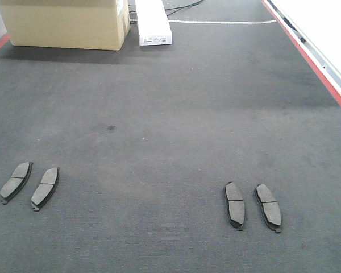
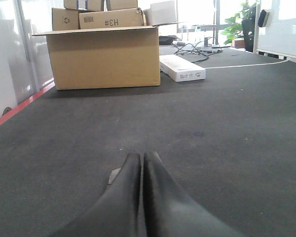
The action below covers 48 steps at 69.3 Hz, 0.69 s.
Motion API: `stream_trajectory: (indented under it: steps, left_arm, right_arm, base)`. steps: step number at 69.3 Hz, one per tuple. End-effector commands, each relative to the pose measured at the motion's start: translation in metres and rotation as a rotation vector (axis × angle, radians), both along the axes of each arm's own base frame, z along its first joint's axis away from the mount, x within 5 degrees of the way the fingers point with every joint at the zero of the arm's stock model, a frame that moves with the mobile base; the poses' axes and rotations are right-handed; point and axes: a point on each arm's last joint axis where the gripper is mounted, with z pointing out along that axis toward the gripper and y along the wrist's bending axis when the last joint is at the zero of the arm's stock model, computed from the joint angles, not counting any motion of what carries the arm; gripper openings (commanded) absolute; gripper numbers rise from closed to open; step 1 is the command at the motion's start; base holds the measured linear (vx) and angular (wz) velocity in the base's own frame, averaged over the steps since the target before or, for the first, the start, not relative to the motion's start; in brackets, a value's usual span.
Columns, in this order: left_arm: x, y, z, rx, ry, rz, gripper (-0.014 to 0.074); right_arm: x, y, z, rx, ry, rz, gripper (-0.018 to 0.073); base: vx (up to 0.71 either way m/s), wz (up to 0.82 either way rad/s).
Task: Move and align brake pads A on conveyor
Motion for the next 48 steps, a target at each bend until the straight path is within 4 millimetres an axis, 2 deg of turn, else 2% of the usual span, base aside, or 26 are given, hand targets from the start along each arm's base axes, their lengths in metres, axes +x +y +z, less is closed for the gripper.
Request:
stream_trajectory:
  steps: [1, 48]
  left_arm:
    - [-0.0006, -0.0005, 0.0012, -0.013, -0.067, -0.007, -0.0006]
    - [-0.0006, -0.0005, 0.0012, -0.013, -0.067, -0.007, -0.0006]
  right_arm:
    - [-0.0002, 0.0003, 0.0033, -0.019, -0.07, 0.001, -0.0007]
    - [-0.0002, 0.0003, 0.0031, -0.019, -0.068, 0.001, -0.0007]
  base:
    - [0.0, 0.0]
    - [0.0, 0.0]
